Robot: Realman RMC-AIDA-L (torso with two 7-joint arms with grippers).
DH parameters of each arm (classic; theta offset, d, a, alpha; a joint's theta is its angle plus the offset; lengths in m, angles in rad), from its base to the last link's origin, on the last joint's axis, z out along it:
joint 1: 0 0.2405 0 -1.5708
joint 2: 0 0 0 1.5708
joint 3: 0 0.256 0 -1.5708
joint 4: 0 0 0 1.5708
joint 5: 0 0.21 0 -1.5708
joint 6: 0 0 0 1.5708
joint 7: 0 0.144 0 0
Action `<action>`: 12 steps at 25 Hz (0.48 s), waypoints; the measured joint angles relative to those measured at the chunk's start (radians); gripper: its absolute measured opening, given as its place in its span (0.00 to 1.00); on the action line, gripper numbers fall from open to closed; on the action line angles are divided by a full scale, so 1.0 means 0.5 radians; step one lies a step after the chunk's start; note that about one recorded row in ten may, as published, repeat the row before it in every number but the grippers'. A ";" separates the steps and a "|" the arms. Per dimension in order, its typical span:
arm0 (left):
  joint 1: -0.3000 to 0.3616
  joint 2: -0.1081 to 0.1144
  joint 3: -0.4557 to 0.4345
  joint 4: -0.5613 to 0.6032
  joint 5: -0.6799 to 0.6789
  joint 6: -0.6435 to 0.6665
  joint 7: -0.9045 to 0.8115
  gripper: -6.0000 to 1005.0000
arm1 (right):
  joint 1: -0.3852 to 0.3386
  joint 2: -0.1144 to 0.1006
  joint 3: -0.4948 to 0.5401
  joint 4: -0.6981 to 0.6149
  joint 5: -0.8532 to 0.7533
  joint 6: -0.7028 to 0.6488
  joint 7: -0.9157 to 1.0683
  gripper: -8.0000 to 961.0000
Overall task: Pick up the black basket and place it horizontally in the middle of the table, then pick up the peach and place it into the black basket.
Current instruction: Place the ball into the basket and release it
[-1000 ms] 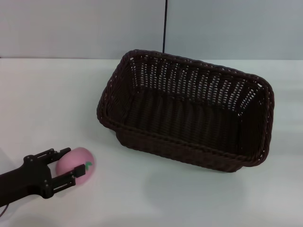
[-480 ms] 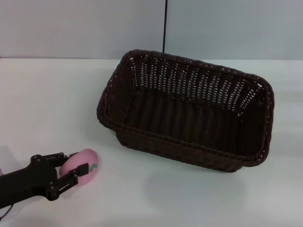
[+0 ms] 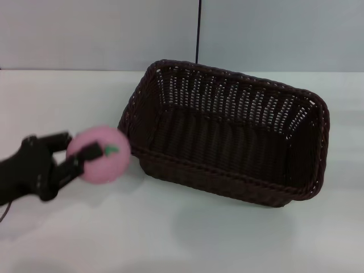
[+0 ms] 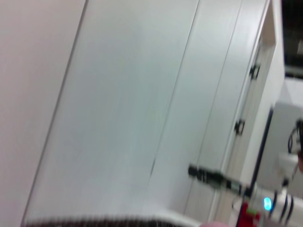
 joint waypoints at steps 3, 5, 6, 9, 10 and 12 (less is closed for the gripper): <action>-0.123 -0.063 -0.028 -0.010 -0.059 -0.013 -0.041 0.26 | 0.002 0.012 -0.004 0.003 0.000 0.002 0.000 0.45; -0.240 -0.083 -0.028 -0.090 -0.080 -0.070 -0.056 0.26 | 0.006 0.022 -0.009 0.006 -0.004 0.002 0.000 0.45; -0.303 -0.084 -0.028 -0.152 -0.082 -0.113 -0.060 0.25 | 0.008 0.027 -0.013 0.006 -0.006 0.001 0.000 0.45; -0.492 -0.086 -0.032 -0.337 -0.099 -0.411 -0.091 0.24 | 0.005 0.044 -0.017 0.009 -0.011 -0.007 -0.001 0.45; -0.492 -0.086 -0.032 -0.337 -0.099 -0.411 -0.091 0.24 | 0.005 0.044 -0.017 0.009 -0.011 -0.007 -0.001 0.45; -0.548 -0.095 -0.034 -0.394 -0.130 -0.568 -0.107 0.23 | 0.004 0.047 -0.019 0.013 -0.016 -0.008 -0.002 0.45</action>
